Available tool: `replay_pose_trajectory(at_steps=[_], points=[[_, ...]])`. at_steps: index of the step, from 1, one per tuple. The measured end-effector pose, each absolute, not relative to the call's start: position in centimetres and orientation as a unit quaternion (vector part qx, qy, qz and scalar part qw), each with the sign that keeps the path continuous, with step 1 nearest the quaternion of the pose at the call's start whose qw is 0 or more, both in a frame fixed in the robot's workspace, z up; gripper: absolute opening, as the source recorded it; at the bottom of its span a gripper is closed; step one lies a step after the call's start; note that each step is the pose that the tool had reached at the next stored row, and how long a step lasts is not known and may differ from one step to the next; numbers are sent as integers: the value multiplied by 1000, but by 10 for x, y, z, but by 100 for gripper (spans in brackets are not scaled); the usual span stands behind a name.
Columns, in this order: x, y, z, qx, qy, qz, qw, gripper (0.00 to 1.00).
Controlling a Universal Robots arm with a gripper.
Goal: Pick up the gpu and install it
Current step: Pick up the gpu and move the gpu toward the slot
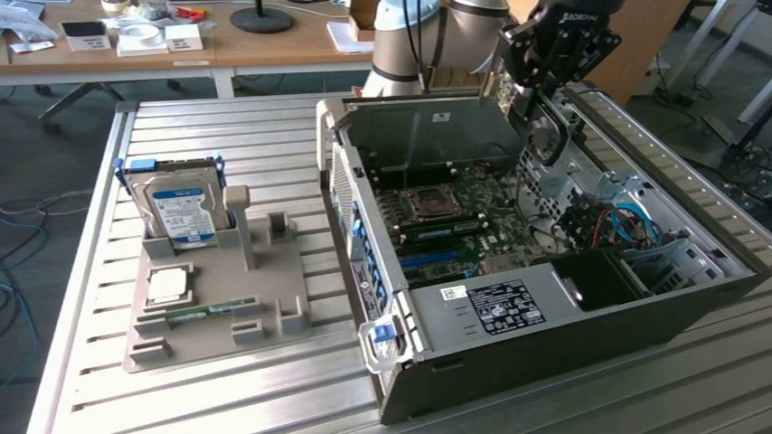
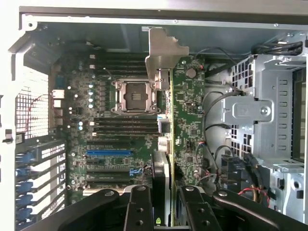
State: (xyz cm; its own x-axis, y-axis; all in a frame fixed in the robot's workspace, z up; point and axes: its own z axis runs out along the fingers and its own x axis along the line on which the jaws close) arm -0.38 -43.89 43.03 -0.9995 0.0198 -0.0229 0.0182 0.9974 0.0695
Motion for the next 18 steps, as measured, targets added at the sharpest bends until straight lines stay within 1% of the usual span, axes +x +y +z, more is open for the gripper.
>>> replay_pose_trajectory(at_steps=[18], points=[[43, -439, 430, 9, 999, 35, 12, 27]])
